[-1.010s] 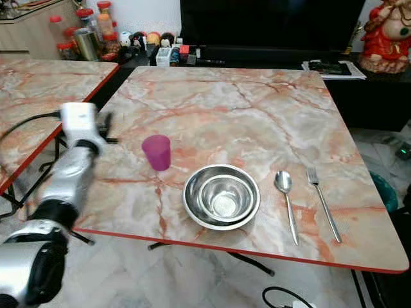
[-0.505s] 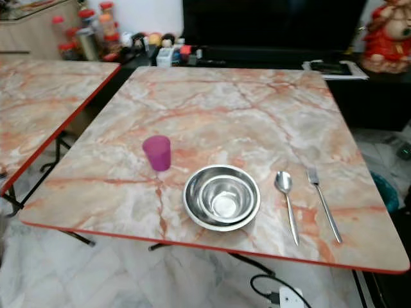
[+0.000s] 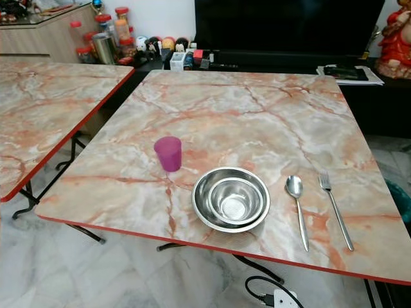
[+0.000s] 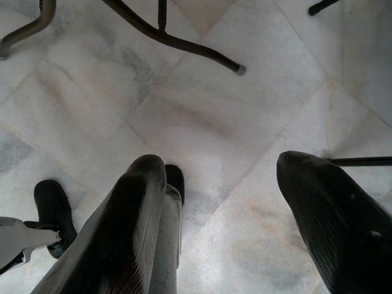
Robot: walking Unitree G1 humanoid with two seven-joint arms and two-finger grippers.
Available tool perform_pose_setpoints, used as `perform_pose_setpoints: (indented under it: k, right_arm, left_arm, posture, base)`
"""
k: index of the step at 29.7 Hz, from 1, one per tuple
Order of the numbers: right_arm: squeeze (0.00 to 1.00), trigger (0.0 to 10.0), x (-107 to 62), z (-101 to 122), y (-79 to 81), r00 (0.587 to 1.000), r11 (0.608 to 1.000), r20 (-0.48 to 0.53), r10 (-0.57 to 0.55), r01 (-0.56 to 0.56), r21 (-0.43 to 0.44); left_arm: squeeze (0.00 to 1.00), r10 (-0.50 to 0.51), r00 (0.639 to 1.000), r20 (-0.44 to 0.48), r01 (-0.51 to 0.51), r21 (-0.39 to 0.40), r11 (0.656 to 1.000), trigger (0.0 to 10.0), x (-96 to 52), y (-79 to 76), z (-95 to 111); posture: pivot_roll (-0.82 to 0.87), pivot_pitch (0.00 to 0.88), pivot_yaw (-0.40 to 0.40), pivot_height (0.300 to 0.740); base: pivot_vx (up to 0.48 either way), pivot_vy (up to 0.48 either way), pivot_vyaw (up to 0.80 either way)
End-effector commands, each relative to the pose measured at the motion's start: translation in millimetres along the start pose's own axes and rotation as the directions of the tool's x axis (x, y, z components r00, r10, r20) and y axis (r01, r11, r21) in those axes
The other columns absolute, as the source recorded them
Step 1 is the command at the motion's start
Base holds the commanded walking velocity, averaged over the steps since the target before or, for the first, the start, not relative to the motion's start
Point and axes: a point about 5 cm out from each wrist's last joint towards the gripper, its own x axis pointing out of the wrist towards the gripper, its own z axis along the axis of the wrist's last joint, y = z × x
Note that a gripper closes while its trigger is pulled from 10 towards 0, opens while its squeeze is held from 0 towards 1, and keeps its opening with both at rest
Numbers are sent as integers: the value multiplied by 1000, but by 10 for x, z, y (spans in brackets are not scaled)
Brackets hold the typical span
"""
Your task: Setting the table
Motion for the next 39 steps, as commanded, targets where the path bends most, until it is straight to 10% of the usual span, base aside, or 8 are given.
perform_pose_setpoints:
  k: [1, 9, 16, 39]
  right_arm:
    - [0, 10000, -1, -12, -8, 1000, 1000, -10, -12, 13, 18]
    - [0, 10000, 32, 104, -56, 1000, 999, -7, -29, 30, 43]
    - [0, 10000, 63, 251, 47, 999, 994, 17, 36, -34, -100]
    - [0, 10000, 91, 429, 121, 996, 981, 45, 74, -65, -182]
  left_arm:
    - [0, -136, 990, -38, 136, 4, 991, 10000, -65, -191, -90]
    - [0, -541, 840, -44, 543, 51, 838, 10000, -488, -1083, -142]
    - [0, -623, 750, -224, 639, 1, 769, 10000, -814, -1350, -503]
    - [0, -631, 729, -266, 660, 29, 751, 10000, -908, -1440, -554]
  posture:
    - [23, 0, 67, 740]
    - [-7, 0, 48, 740]
    - [-30, 0, 49, 740]
    - [-46, 0, 38, 740]
  base:
    - [0, 0, 0]
    - [0, 0, 0]
    - [0, 0, 0]
    - [0, 28, 0]
